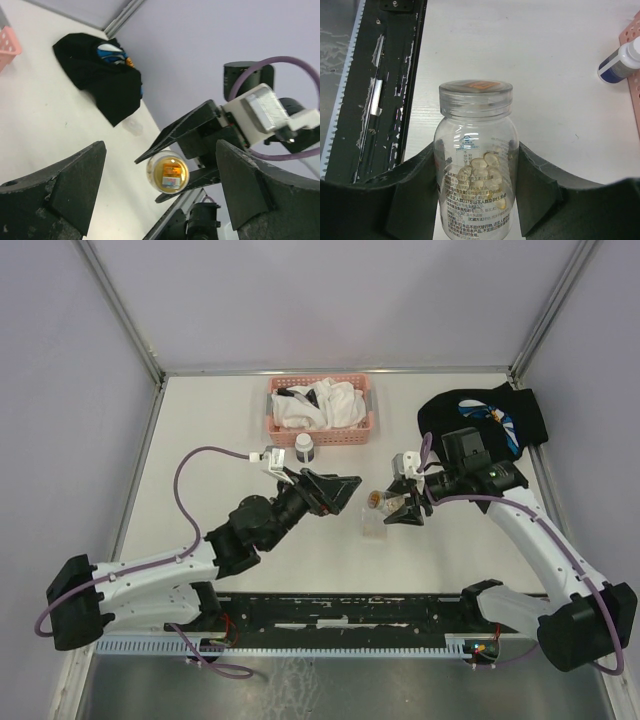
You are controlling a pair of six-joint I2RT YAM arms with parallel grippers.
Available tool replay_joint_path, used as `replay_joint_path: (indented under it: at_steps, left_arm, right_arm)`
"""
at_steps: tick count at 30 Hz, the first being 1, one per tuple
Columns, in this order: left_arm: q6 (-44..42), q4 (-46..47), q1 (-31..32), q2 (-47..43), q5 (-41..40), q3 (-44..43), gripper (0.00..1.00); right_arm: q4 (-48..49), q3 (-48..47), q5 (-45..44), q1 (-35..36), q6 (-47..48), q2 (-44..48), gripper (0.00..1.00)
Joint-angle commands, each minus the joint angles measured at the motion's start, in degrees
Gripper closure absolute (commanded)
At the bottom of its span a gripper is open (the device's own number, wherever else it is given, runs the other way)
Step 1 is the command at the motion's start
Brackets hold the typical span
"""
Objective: Sort the pills into containers
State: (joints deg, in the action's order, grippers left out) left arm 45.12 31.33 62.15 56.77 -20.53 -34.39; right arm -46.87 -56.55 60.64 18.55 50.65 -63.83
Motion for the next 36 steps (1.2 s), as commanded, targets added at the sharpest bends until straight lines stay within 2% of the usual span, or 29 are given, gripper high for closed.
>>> replay_joint_path:
  at_steps: [1,5,16,22,30,36]
  left_arm:
    - [7.02,-1.59,0.47,2.42,-4.65,-0.68,0.04]
    - [14.07,-3.68,1.27,5.46,-6.01,-2.33,0.05]
    - [21.24,-11.48,3.30,14.36,-9.10,-11.66,0.08]
    - [26.46,-19.21,4.10,17.93,-10.73,-15.85,0.11]
    - [27.28,-19.82,4.38,20.38,-10.26,-18.08,0.14]
    - [27.11,-20.85,4.38,19.51,-12.91,-18.30,0.14]
  right_arm:
    - [-1.29,-2.97,0.82,-0.27,2.89,-0.36,0.97]
    - [-0.47,-2.86,0.22,-0.32,1.40,-0.66,0.96]
    - [3.45,-3.12,-3.82,0.11,-5.70,-2.56,0.97]
    - [6.99,-2.61,-5.41,0.08,-10.33,-2.63,0.97]
    - [9.96,-1.90,-8.87,0.44,-13.73,-3.31,0.97]
    - [10.71,-1.41,-9.05,0.60,-14.42,-3.37,0.97]
